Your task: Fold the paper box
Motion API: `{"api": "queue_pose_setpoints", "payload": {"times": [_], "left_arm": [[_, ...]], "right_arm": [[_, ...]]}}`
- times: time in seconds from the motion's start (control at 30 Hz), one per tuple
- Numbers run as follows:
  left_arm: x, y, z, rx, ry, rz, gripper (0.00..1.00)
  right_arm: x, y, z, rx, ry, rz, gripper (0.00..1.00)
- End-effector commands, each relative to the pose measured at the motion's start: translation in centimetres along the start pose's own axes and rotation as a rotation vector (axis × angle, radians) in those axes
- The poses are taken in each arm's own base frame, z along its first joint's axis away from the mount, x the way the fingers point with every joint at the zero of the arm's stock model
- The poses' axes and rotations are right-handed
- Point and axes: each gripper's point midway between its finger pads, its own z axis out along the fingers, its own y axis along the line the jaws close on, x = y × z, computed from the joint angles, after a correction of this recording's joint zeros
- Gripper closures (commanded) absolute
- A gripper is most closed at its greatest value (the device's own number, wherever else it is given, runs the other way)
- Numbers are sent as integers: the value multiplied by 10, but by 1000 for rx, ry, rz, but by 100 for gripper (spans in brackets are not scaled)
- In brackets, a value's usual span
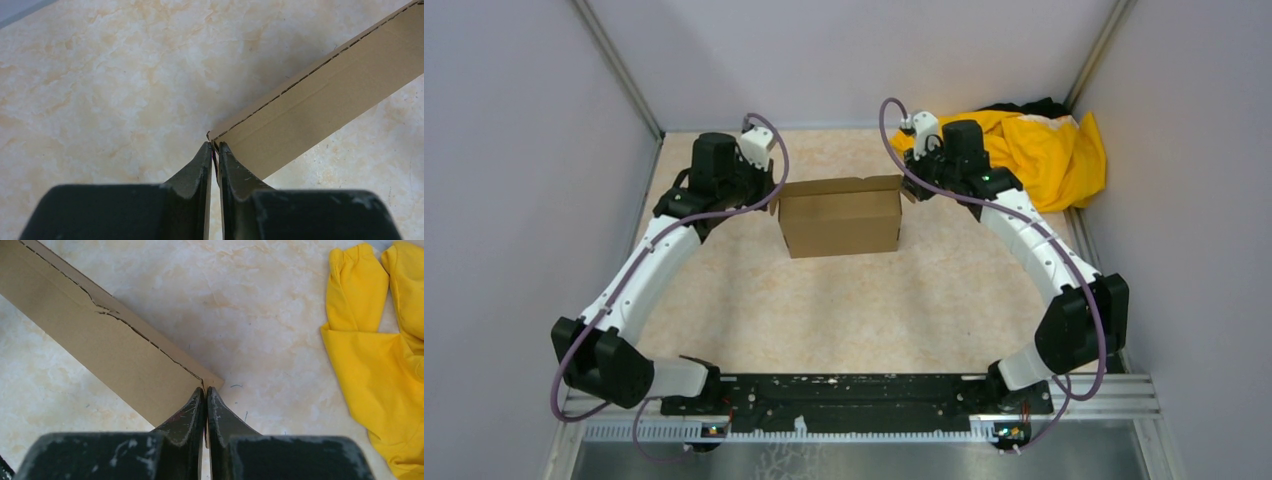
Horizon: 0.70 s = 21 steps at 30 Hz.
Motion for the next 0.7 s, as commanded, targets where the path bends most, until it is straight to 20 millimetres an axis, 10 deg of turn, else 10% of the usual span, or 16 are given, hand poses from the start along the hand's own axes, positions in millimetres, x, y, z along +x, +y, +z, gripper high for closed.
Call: {"api": "queue_pose_setpoints", "payload": {"times": [0.0, 0.67], "left_arm": [[-5, -6, 1, 4, 10, -27, 85], [-5, -22, 11, -25, 61, -119, 86]], "right_arm": [[-40, 10, -19, 19, -95, -21, 98], [-35, 19, -8, 95, -39, 59, 100]]}}
